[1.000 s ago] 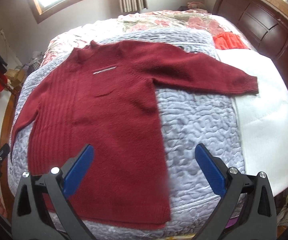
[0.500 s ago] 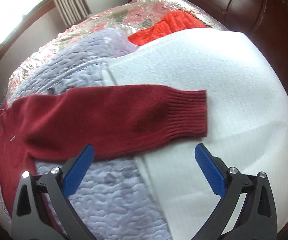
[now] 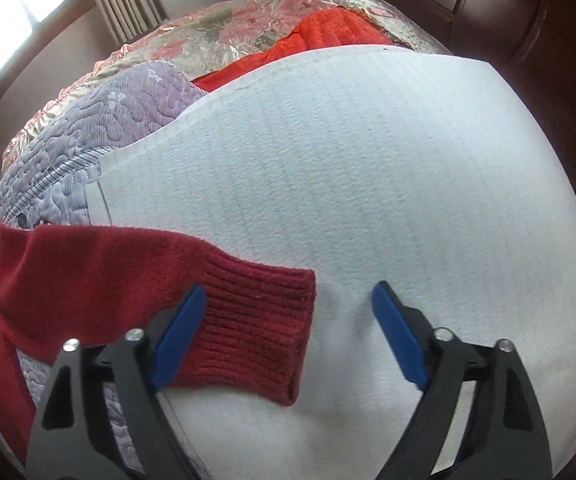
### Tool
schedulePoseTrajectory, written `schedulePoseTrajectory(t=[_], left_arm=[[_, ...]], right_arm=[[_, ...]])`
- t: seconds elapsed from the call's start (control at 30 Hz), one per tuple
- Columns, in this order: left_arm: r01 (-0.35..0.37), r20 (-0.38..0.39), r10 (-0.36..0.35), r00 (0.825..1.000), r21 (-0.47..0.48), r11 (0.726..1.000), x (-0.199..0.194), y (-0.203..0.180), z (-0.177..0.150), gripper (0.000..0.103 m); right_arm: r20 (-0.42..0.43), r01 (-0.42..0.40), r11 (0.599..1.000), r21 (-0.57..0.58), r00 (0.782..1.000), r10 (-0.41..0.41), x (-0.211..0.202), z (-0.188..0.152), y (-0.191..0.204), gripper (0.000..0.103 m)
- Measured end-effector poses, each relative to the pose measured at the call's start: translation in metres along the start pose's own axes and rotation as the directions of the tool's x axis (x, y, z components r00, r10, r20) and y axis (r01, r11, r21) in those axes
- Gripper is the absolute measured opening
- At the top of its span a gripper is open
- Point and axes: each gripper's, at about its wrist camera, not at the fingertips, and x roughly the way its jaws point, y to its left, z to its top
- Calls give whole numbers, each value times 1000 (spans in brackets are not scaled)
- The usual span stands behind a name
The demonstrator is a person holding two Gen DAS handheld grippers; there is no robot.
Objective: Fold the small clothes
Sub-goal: 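Move the right tool to the sweater's sleeve cuff and close on it, then carry the cuff with the right tool across the sweater body and release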
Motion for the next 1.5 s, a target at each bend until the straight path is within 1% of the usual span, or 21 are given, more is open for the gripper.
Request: schedulePoseTrajectory(t=[0.03,0.07,0.1,0.13,0.17,0.23,0.37,0.47,0.53,0.6,0.7,0.8,1.0,1.07,1.2,1.27,1.33,1.37,1.4,1.47,1.5], left_arm=[[-5,-1,5,1000,-6,1000,0,3,0,99],[-10,-3,10,1000,-12,1000,0,6,0,99],[-14,-5,14,1000,-17,1000,0,8,0,99],[-18,-7,18,1000,-21,1000,0,11,-1,99],[-20,-9,20,1000,-23,1000,0,14,-1,99],[-26,-11,26,1000,-23,999,0,19,-2,99],[-49,-9,49,999,-24,999,0,34,-2,99],[-55,-14,55,998,-51,997,1,54,-3,99],[-68,-15,67,998,-64,996,0,67,-4,99],[-78,-19,77,997,-78,994,-1,83,-7,99],[-93,-21,91,996,-98,991,-4,108,-10,99],[-111,-19,109,994,-114,987,-8,135,-15,99],[-133,-39,129,991,-139,981,-9,185,-26,99],[-139,-50,133,990,-145,980,-8,200,-31,99],[-149,-65,141,988,-155,977,-6,229,-40,99],[-154,-70,144,987,-164,974,-7,242,-44,99],[-159,-77,147,986,-176,972,-6,254,-48,99],[-159,-80,146,986,-183,970,-6,260,-49,99],[-159,-82,146,986,-189,969,-6,265,-52,99],[-164,-87,150,985,-192,967,-6,272,-57,99],[-166,-91,151,984,-192,967,-5,274,-58,99]], right_arm=[[2,-3,1000,-11,1000,3,1,2,2,61],[-4,-24,1000,-17,1000,23,2,4,3,45],[-16,-46,999,-16,999,45,2,4,5,38],[-22,-48,999,-15,999,47,2,4,5,28],[-29,-54,998,-16,998,54,4,4,6,12],[-32,-82,997,5,996,82,3,4,4,11],[5,-88,996,9,996,88,-11,2,10,9],[42,-117,993,18,992,116,-34,3,21,9],[76,-146,989,7,986,146,-56,5,35,9],[94,-156,988,-17,983,157,-74,8,55,9],[107,-188,980,-69,975,195,-95,15,98,9],[110,-208,967,-147,968,224,-108,12,151,9],[68,-233,924,-304,962,265,-102,-6,264,9],[51,-273,900,-340,950,308,-100,-13,300,9],[27,-352,844,-405,918,396,-103,-27,371,9],[-1,-397,811,-430,898,439,-104,-32,406,9],[-35,-425,782,-455,886,462,-100,-40,439,9],[-48,-431,772,-467,884,464,-98,-44,453,9],[-60,-426,765,-483,887,457,-93,-49,468,9],[-83,-411,761,-501,899,431,-80,-56,487,9],[-106,-416,760,-499,900,423,-71,-59,494,9]])
